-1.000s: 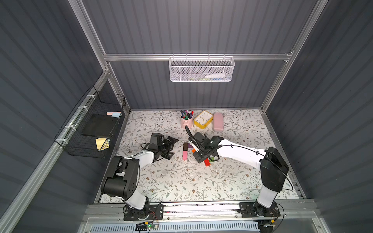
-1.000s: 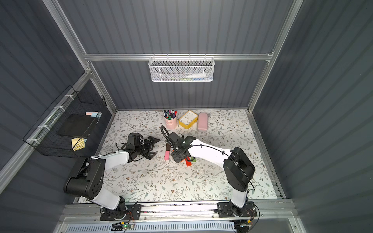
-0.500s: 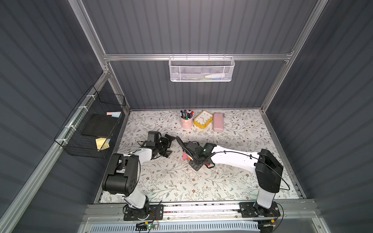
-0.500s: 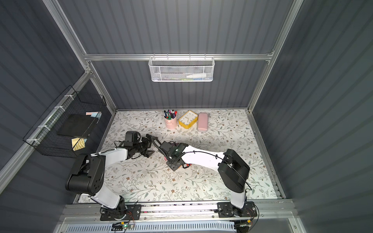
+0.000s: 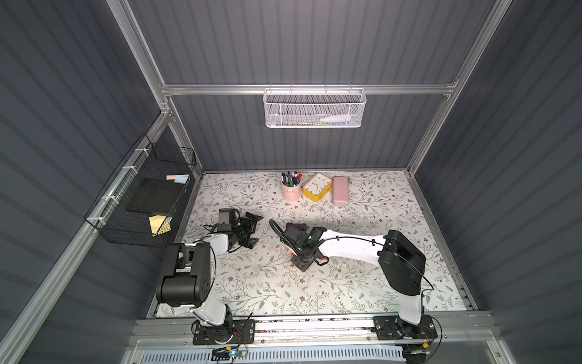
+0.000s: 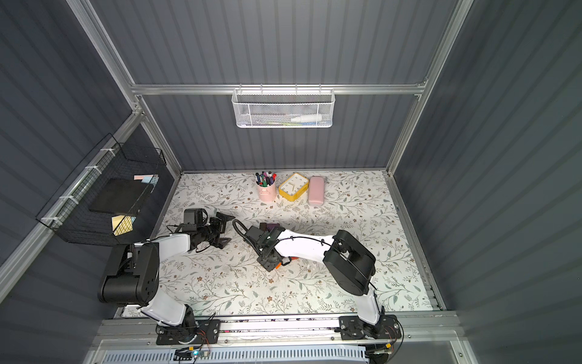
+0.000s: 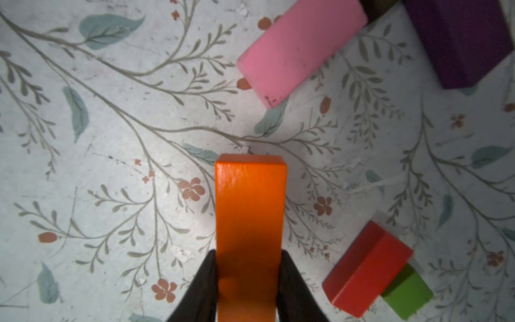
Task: Assemble the number 6 with building blocks
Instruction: Place the building block at the center of the board.
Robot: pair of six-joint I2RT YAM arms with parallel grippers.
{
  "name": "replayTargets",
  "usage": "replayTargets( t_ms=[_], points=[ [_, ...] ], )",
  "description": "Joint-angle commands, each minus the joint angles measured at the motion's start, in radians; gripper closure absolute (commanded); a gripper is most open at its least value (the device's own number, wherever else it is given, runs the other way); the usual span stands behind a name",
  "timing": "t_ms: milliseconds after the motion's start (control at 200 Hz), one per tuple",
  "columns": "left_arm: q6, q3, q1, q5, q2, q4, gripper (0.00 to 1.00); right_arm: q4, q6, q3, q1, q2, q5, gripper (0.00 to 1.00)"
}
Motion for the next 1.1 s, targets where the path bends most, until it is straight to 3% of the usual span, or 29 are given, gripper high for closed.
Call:
replayTargets(
  t_ms=[0, 620, 1096],
  points=[
    [0.028, -0.021, 0.007, 0.021, -0.030, -0.022, 0.01, 0.002, -0.019, 0.022, 0.012, 0.019, -0.020, 0.67],
    [0.046, -0.034, 0.051, 0.040, -0.036, -0.034, 0.01, 0.026, -0.041, 0.061, 0.012, 0.098, -0.012, 0.66],
    [0.055, -0.036, 0.056, 0.042, -0.028, -0.030, 0.00, 0.036, -0.052, 0.080, -0.004, 0.109, 0.003, 0.56]
  ],
)
